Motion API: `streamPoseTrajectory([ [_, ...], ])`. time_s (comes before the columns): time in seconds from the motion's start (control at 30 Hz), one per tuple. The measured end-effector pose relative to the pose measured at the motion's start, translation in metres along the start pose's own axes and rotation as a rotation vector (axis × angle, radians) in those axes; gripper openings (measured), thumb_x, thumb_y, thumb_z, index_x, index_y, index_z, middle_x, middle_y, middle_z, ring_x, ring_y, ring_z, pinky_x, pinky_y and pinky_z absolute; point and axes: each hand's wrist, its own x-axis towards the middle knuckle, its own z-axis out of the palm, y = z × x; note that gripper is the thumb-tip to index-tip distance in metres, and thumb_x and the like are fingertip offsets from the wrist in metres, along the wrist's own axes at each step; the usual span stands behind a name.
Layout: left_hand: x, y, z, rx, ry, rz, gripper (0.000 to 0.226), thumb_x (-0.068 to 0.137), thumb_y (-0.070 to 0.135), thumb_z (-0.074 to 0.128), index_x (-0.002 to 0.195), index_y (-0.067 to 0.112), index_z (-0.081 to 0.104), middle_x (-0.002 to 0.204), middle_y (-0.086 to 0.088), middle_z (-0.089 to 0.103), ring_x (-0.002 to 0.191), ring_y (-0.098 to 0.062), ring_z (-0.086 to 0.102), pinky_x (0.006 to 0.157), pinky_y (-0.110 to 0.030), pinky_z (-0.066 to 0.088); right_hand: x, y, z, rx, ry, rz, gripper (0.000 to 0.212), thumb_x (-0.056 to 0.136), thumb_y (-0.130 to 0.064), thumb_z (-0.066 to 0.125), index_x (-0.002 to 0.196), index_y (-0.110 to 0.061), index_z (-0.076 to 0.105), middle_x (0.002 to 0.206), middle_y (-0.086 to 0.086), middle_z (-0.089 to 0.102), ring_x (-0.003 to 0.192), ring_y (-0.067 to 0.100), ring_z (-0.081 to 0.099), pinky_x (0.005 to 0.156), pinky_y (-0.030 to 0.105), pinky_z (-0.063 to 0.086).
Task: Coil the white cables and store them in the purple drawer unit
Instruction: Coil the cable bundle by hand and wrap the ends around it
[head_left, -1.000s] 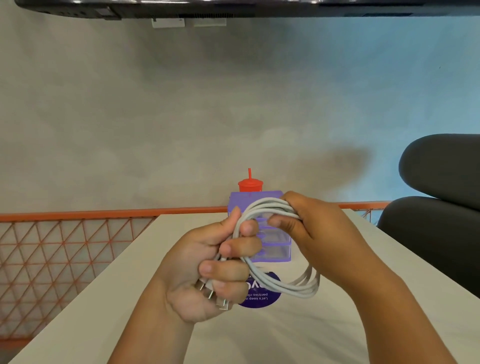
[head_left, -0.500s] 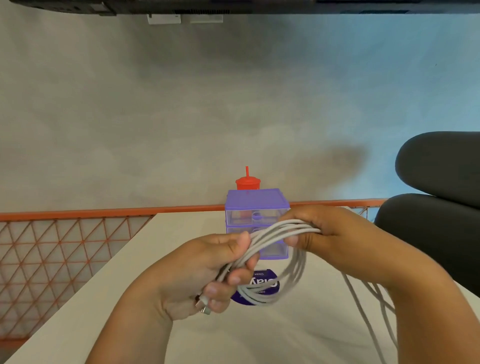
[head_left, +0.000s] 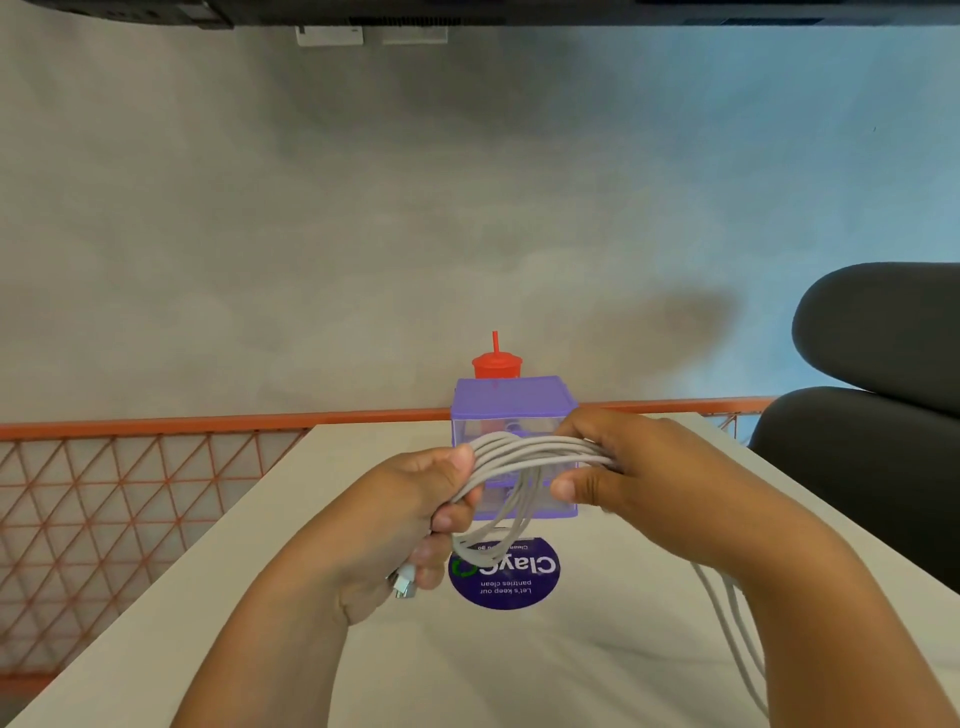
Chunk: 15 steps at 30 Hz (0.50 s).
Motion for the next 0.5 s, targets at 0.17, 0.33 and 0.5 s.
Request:
streamPoseTrajectory([
  [0.17, 0.002, -0.004, -0.005, 0.048, -0.049, -0.012, 0.035, 0.095, 0.034, 0.039, 0.071, 0.011, 0.049, 0.049, 0.003, 0.037, 0.033, -0.006, 0.023, 0.036, -0.016, 0.025, -0.001, -0.004, 0.001, 0.041, 0.061, -0.064, 0.037, 0.084, -0.054, 0.04, 0.08, -0.021, 0.057, 0.074, -0.001, 0.058, 0.072, 0.017, 0.054, 0.062, 0.029, 0.04],
  [0.33, -0.004, -0.005, -0.009, 0.049, -0.287, -0.047, 0.036, 0.079, 0.044, 0.046, 0.067, 0.015, 0.062, 0.055, -0.006, 0.052, 0.029, -0.004, 0.025, 0.036, -0.013, 0.026, 0.006, -0.003, 0.009, 0.081, 0.292, -0.129, 0.038, 0.083, -0.055, 0.036, 0.071, -0.022, 0.051, 0.065, 0.001, 0.052, 0.064, 0.016, 0.047, 0.057, 0.03, 0.039],
  [0.5, 0.003, -0.011, -0.022, -0.221, -0.552, -0.059, 0.031, 0.079, 0.047, 0.065, 0.07, 0.017, 0.064, 0.057, -0.001, 0.056, 0.029, 0.001, 0.037, 0.036, -0.011, 0.032, 0.013, -0.001, 0.021, 0.212, 0.386, -0.127, 0.036, 0.081, -0.052, 0.035, 0.07, -0.021, 0.05, 0.06, -0.001, 0.051, 0.062, 0.016, 0.047, 0.059, 0.034, 0.039],
])
